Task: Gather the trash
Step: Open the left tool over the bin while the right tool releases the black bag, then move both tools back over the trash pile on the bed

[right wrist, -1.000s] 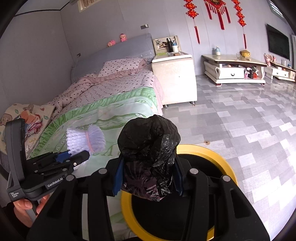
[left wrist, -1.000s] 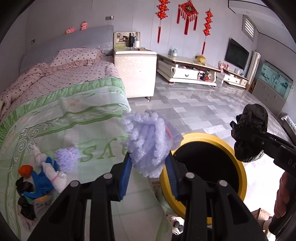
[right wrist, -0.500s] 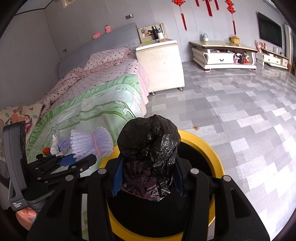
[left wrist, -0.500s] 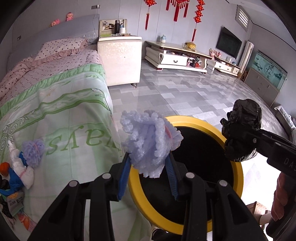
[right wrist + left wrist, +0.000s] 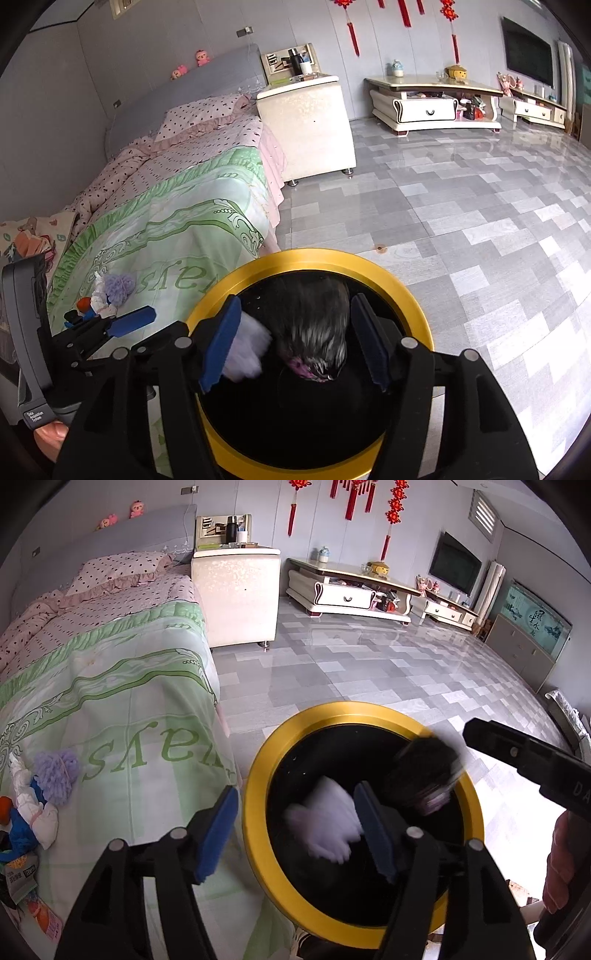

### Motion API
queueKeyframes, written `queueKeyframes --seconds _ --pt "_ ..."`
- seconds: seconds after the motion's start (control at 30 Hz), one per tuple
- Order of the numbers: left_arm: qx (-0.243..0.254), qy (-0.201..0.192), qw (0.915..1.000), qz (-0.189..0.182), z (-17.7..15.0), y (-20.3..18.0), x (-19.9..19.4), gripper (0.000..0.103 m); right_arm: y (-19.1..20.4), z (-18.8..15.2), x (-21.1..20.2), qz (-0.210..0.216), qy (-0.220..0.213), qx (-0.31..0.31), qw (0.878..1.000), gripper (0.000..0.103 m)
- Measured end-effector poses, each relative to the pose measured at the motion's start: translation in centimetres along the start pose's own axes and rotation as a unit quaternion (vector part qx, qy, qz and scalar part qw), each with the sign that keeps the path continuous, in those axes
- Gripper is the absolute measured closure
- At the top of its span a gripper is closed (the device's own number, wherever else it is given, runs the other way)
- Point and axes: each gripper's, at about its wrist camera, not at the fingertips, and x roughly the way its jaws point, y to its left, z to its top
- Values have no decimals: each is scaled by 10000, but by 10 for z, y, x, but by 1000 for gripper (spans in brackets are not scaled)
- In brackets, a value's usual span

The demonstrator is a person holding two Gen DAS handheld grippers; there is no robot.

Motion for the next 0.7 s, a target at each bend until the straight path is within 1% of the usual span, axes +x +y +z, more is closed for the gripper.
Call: queueKeyframes --seconds 0.27,0.47,0.7 --pt "-148 -154 9997 103 0 13 -16 34 5 0 -9 8 -66 -30 10000 43" --pt "-241 -344 9988 233 1 32 -38 31 25 2 -18 118 -137 -184 9997 42" --pt "-392 -602 9964 449 1 56 -72 26 58 6 -30 269 -253 -368 9986 38"
